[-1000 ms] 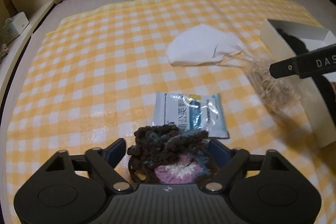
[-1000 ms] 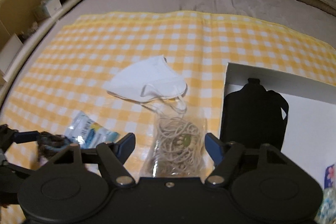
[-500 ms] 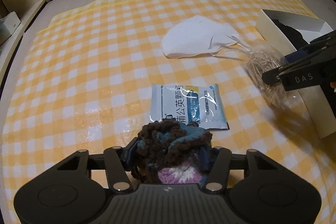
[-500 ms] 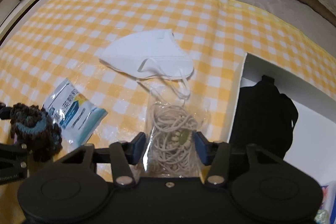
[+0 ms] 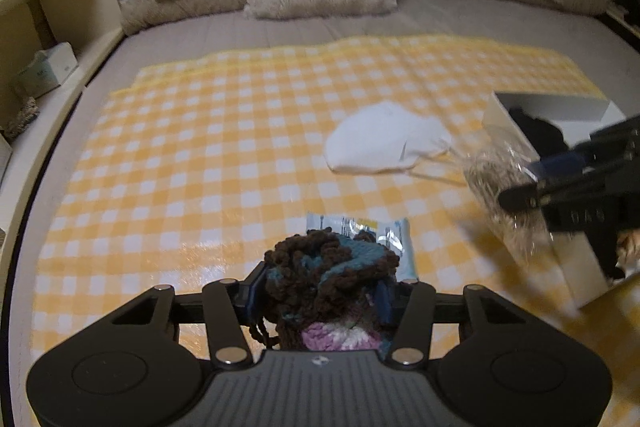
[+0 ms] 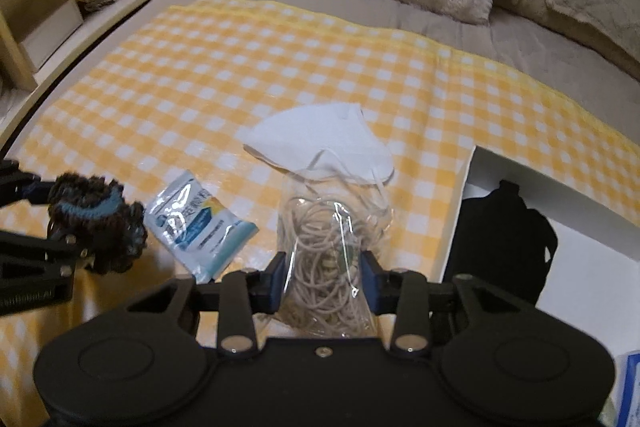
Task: Organize soft objects
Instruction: 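Lift and carry the scrunchie with the left tool while the right tool carries the bag to the box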
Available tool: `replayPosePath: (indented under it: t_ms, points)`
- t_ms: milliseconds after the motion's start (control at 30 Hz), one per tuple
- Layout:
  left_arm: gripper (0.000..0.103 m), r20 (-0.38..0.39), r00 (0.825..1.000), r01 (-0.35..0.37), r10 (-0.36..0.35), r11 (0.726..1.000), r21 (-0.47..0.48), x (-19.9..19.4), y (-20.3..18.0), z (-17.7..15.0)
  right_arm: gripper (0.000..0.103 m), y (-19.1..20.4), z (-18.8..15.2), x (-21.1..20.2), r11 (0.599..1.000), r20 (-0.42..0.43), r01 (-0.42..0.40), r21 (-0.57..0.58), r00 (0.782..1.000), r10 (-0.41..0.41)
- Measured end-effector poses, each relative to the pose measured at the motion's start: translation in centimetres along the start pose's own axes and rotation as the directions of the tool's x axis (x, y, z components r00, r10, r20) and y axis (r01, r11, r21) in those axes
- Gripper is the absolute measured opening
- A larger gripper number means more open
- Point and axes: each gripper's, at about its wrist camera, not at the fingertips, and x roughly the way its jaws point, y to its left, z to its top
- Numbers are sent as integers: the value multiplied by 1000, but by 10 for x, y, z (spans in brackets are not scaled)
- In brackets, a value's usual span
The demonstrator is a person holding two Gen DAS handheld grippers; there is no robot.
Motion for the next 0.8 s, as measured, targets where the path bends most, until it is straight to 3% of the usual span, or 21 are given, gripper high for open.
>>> replayPosePath:
  t_ms: [133,433,800]
  points:
    - [52,43,999,-6,7,1000,-27,-15,-2,1,39,5,-5,-15,999,16,20,-30,1000,-19]
    - [52,137,990,-18,30,996,-90,-42,-8,10,39,-12,-14,-57,1000,102,1,28,995,-4]
    - [52,276,959,-14,59,987,-162,-73,-30,31,40,-58,-25,-115,997,250,10,80,968,-30]
